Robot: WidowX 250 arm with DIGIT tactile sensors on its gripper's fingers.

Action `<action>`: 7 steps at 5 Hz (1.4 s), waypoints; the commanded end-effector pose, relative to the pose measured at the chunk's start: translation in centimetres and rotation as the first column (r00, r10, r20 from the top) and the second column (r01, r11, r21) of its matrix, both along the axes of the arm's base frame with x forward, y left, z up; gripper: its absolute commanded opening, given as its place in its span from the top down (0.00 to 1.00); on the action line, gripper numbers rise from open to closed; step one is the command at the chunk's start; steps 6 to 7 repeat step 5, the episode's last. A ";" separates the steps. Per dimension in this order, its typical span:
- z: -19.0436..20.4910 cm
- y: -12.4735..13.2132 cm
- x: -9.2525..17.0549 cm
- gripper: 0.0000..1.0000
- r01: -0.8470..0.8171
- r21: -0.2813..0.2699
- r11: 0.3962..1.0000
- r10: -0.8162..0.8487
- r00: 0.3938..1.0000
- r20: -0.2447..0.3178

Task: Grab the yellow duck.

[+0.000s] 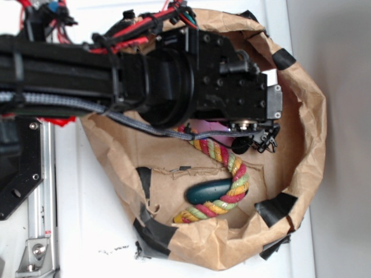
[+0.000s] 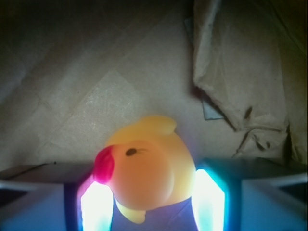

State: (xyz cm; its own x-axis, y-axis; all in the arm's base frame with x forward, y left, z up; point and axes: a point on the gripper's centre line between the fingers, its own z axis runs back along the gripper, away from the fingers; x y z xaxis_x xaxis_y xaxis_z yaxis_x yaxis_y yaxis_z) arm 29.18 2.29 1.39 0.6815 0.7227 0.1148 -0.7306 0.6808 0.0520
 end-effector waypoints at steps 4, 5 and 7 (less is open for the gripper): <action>7.8 -2.1 -2.4 1.00 0.469 -0.051 0.882 -0.456 0.875 0.162; 6.8 -1.9 -2.2 1.00 0.416 -0.018 0.909 -0.411 0.904 0.123; 6.8 -1.9 -2.2 1.00 0.416 -0.018 0.909 -0.411 0.904 0.123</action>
